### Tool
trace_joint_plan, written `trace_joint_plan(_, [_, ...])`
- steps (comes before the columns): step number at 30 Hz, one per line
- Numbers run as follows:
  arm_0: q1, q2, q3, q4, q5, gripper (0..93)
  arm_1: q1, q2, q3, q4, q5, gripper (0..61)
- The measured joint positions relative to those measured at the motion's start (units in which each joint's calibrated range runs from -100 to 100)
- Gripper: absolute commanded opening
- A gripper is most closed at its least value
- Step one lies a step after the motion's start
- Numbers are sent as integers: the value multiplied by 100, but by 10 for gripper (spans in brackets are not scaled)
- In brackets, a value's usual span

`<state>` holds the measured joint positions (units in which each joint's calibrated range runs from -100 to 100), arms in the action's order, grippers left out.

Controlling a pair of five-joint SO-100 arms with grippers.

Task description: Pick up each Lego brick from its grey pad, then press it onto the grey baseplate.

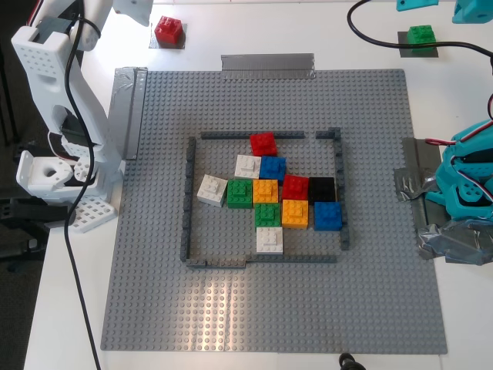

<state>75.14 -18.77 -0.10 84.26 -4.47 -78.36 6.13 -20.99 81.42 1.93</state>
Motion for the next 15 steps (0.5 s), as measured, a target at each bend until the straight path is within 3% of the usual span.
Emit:
trace_joint_plan(3, [0,-8,283,-9,-26,0,36,-69,106,-129,54,1])
trace_joint_plan(9, [0,-8,556,-17,0,0,427,-1503,2166,-370,254,1])
trace_joint_plan(15, [-7,0,566,-17,0,0,491,-1623,2495,-241,274,1])
